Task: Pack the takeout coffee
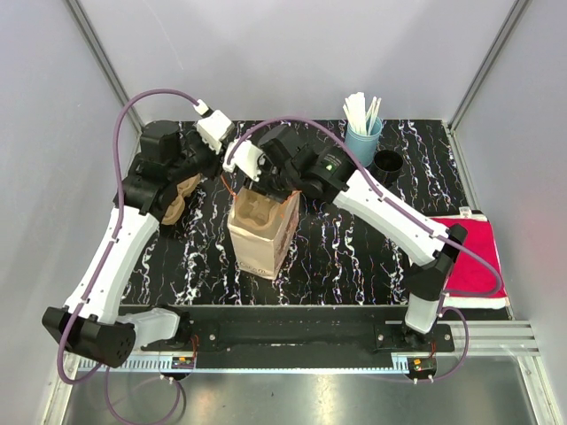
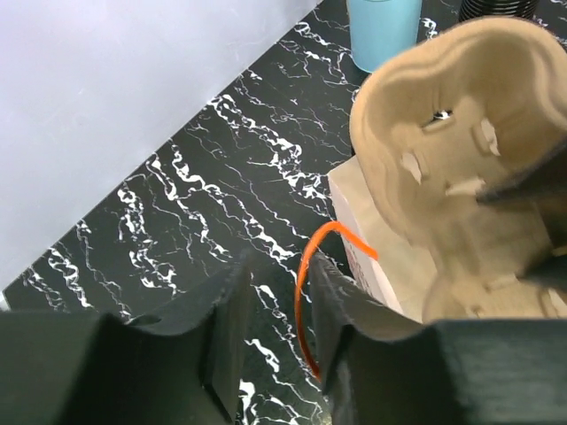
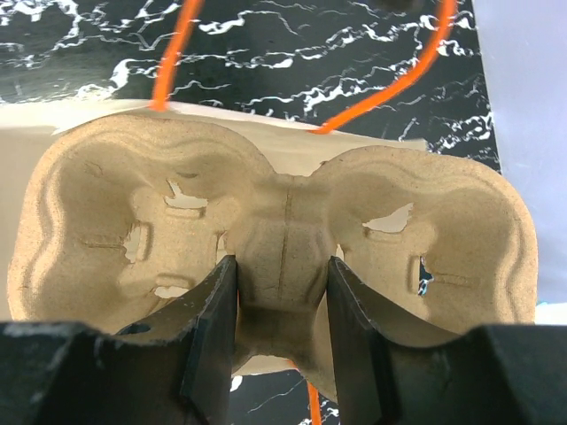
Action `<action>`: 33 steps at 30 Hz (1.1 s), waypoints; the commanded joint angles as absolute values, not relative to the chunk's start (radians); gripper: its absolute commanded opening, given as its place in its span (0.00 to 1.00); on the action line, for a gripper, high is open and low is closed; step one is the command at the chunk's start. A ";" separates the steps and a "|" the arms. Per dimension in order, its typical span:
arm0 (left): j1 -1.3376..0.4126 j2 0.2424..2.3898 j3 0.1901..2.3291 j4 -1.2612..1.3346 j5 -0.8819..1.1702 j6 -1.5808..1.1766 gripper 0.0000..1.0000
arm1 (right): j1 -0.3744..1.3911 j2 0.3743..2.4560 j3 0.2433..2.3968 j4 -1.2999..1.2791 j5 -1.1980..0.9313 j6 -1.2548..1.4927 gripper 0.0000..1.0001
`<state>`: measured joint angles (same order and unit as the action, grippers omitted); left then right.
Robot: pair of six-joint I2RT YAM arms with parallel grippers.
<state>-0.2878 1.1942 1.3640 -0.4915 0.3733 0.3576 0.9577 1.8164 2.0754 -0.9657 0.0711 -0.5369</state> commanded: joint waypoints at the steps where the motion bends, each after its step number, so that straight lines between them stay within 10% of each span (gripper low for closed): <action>1: -0.287 1.197 1.347 -0.405 0.338 0.327 0.33 | 0.980 1.750 2.068 -0.950 0.094 -0.543 0.36; 12: -0.285 1.203 1.313 -0.370 0.304 0.282 0.09 | 0.997 1.749 2.026 -0.953 0.083 -0.515 0.36; 33: -0.285 1.192 1.287 -0.333 0.285 0.233 0.05 | 0.997 1.736 1.928 -0.839 0.040 -0.394 0.36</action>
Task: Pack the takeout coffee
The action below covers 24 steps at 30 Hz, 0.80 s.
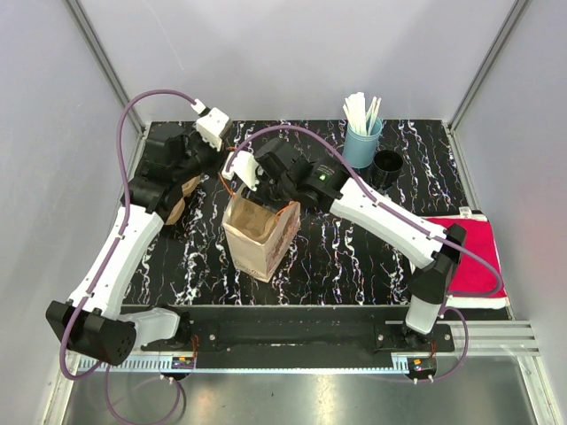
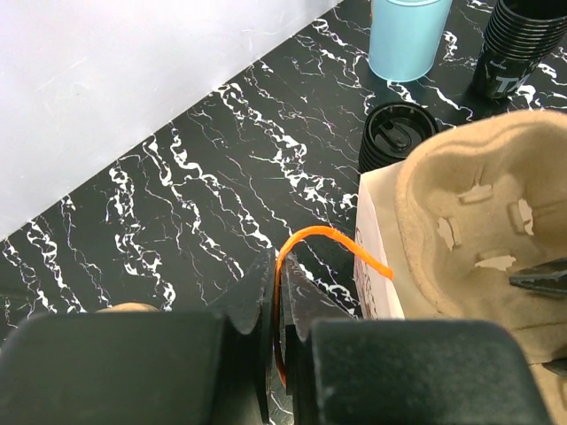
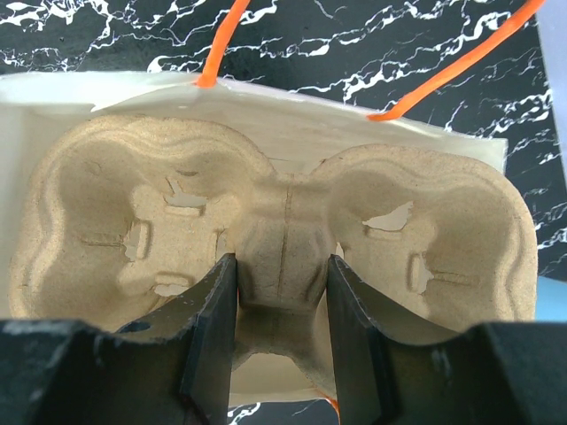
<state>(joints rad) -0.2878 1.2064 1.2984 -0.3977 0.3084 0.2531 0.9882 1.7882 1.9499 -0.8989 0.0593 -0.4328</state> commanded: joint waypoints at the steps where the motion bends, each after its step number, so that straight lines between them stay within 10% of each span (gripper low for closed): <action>1: -0.285 1.190 1.285 -0.333 0.287 0.232 0.05 | 0.997 1.736 1.916 -0.833 0.041 -0.393 0.36; 24: -0.285 1.207 1.278 -0.321 0.288 0.215 0.04 | 0.999 1.812 1.928 -0.856 0.022 -0.406 0.36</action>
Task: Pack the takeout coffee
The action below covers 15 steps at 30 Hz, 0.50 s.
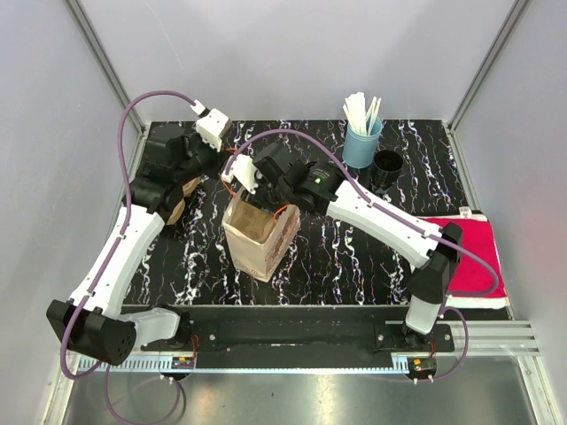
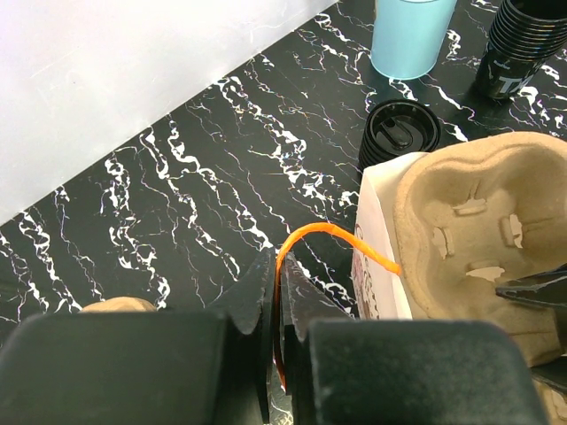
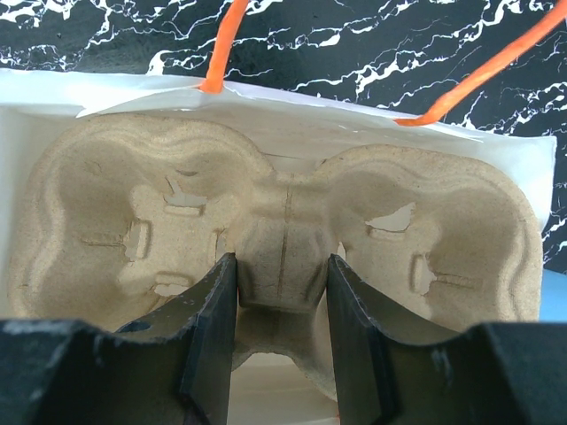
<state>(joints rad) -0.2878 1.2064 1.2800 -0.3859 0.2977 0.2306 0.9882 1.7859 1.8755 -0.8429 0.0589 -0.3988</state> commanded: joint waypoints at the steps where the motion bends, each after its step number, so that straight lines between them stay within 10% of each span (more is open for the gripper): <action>1: -0.285 1.209 1.279 -0.322 0.288 0.216 0.04 | 1.000 1.816 1.933 -0.864 0.020 -0.411 0.36; 15: -0.287 1.223 1.281 -0.319 0.298 0.212 0.04 | 1.052 1.855 1.963 -0.887 0.143 -0.463 0.36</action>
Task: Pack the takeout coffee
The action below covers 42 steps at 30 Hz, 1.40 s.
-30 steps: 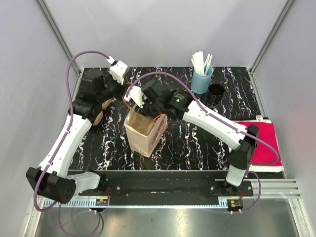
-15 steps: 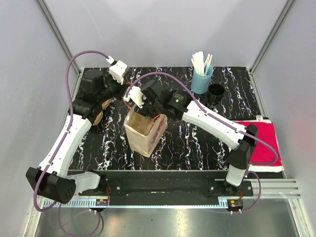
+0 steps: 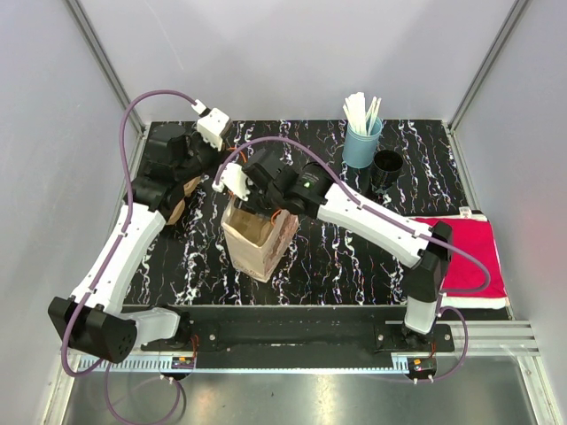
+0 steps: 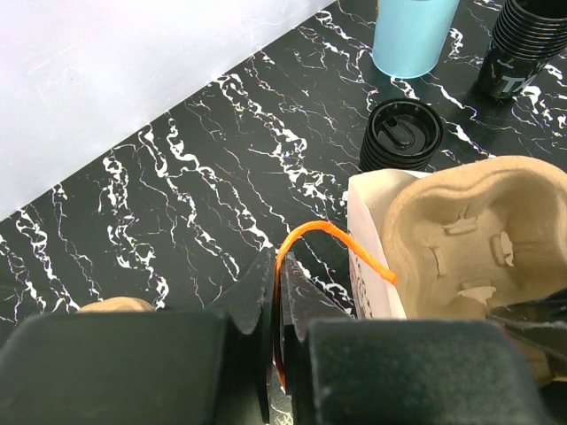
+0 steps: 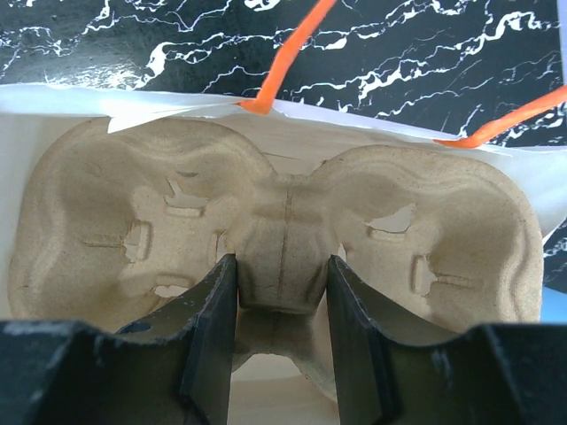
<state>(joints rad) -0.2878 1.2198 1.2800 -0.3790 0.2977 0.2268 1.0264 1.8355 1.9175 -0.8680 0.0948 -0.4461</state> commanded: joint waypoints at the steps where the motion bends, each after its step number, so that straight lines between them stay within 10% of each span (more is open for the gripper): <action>1: -0.287 1.223 1.281 -0.321 0.296 0.210 0.04 | 1.057 1.856 1.965 -0.885 0.153 -0.474 0.36; 42: -0.285 1.206 1.255 -0.282 0.247 0.186 0.03 | 1.069 1.944 2.054 -1.006 0.218 -0.446 0.36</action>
